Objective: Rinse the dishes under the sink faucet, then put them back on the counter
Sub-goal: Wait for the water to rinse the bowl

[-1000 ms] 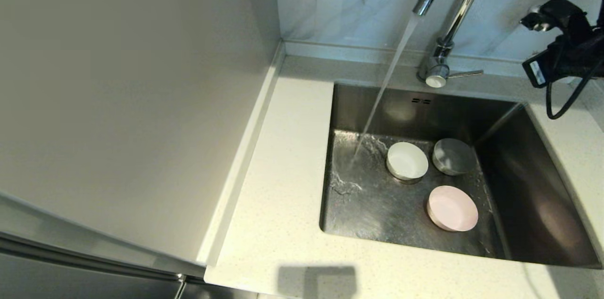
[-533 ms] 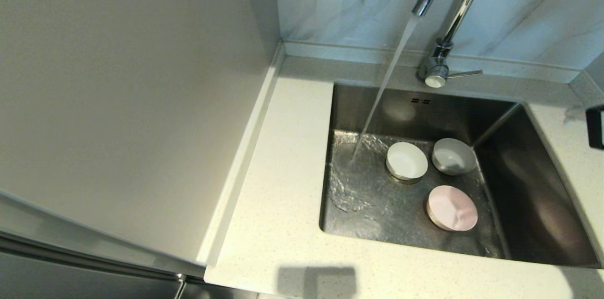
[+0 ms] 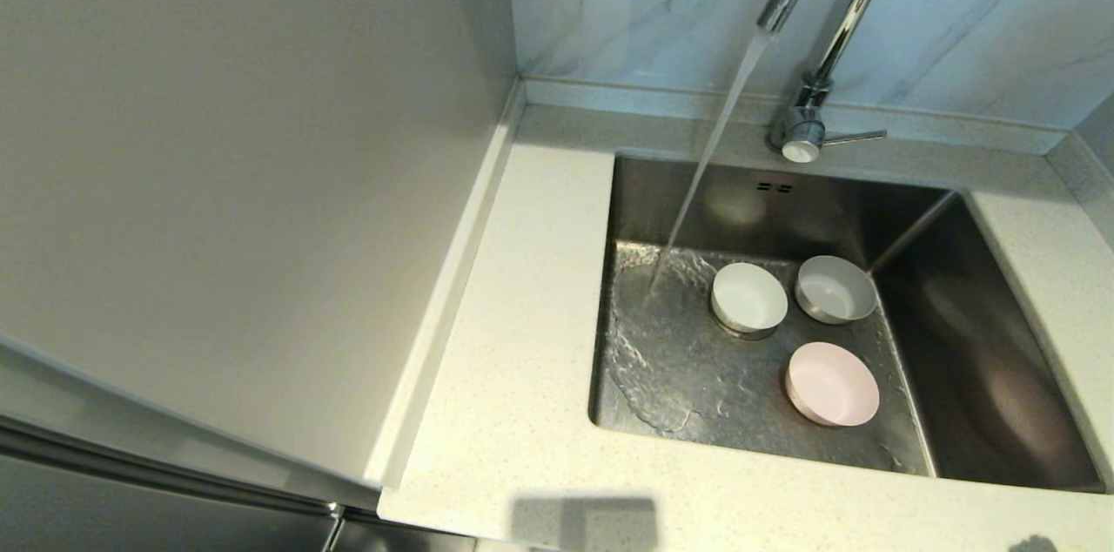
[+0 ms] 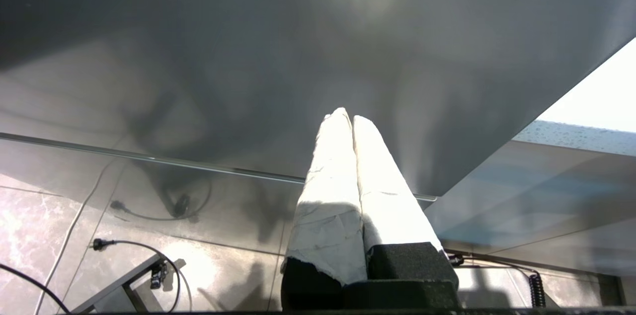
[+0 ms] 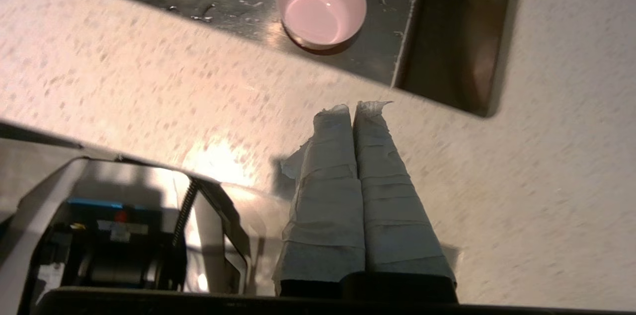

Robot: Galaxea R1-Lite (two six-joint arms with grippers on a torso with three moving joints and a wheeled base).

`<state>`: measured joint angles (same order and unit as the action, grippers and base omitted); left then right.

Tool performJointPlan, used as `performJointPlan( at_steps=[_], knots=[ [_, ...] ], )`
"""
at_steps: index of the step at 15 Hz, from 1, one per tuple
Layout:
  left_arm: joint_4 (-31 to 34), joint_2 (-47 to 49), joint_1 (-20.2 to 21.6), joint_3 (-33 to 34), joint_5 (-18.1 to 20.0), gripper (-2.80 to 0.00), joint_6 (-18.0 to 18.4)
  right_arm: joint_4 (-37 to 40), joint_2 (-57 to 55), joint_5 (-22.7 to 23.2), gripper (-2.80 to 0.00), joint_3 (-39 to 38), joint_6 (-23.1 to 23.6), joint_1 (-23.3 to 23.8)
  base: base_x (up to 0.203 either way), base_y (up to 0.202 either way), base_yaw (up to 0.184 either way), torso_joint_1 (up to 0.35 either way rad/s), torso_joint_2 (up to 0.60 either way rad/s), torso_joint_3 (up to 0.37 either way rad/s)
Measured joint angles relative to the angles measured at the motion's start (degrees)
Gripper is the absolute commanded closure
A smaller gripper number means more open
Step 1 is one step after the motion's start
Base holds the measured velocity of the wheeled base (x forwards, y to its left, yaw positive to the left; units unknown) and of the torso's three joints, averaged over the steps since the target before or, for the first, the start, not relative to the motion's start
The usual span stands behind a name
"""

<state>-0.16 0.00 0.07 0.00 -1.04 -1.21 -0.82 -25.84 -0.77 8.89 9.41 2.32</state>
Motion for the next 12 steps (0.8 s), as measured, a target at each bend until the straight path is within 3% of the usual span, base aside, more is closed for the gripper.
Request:
performJointPlan(
  at_steps=[3,8,12],
  knots=[
    [0.0,0.0,0.0,0.0,0.0,0.00,0.0,-2.0,11.9,0.1,0.00,-7.2,-3.8,-2.2,0.000,0.000,0.000,0.000,0.00,0.000],
    [0.0,0.0,0.0,0.0,0.0,0.00,0.0,1.0,23.5,0.0,0.00,-8.8,-10.7,-2.7,0.000,0.000,0.000,0.000,0.00,0.000],
    [0.0,0.0,0.0,0.0,0.0,0.00,0.0,1.0,25.7,0.0,0.00,-8.9,-11.1,-2.7,0.000,0.000,0.000,0.000,0.00,0.000]
  ],
)
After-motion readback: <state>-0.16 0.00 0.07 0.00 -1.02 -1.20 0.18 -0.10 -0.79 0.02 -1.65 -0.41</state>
